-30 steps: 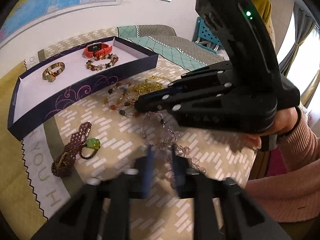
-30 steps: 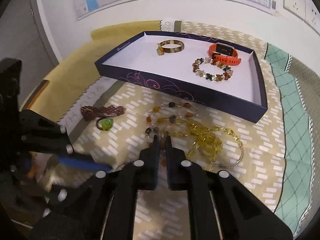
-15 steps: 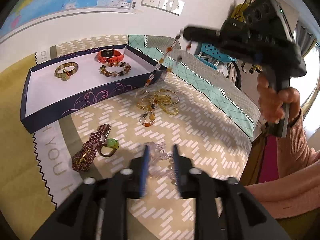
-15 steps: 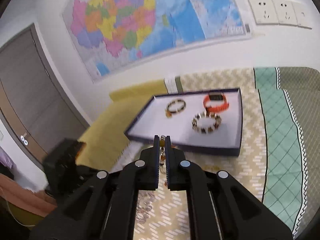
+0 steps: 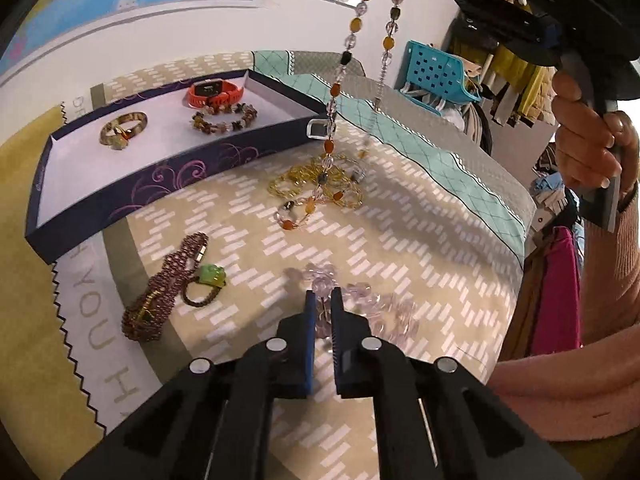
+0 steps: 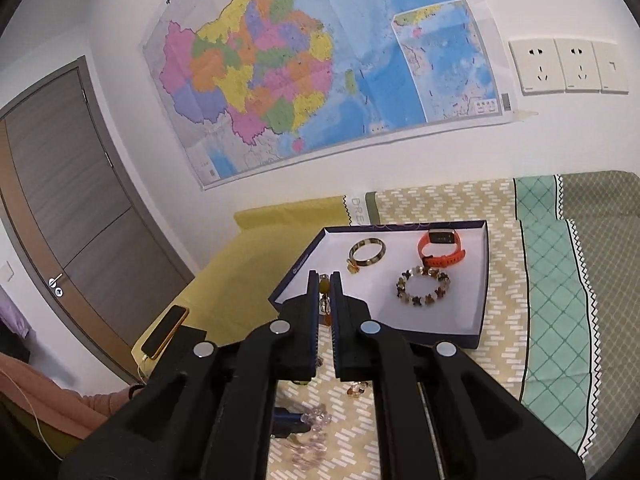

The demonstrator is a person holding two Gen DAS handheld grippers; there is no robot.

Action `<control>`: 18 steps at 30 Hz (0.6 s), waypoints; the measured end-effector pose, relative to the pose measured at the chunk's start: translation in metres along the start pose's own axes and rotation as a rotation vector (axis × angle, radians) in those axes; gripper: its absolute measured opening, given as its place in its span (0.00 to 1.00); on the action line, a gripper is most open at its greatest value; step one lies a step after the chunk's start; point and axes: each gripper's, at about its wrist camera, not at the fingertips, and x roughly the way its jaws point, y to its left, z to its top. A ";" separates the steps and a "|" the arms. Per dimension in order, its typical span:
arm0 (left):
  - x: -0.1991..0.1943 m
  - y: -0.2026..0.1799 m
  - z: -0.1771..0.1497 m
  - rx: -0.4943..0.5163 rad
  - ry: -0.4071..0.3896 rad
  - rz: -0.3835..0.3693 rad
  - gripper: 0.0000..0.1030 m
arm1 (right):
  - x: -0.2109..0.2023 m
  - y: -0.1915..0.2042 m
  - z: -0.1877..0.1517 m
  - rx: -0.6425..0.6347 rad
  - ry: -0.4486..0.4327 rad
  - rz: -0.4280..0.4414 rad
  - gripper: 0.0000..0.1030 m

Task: Organize jewelry
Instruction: 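Lower the necklace into the box with the right tool while the left tool carries the clear strand toward it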

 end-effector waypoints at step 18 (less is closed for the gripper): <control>-0.070 0.026 0.057 -0.035 -0.208 0.025 0.04 | -0.016 0.021 0.046 -0.080 -0.089 0.010 0.05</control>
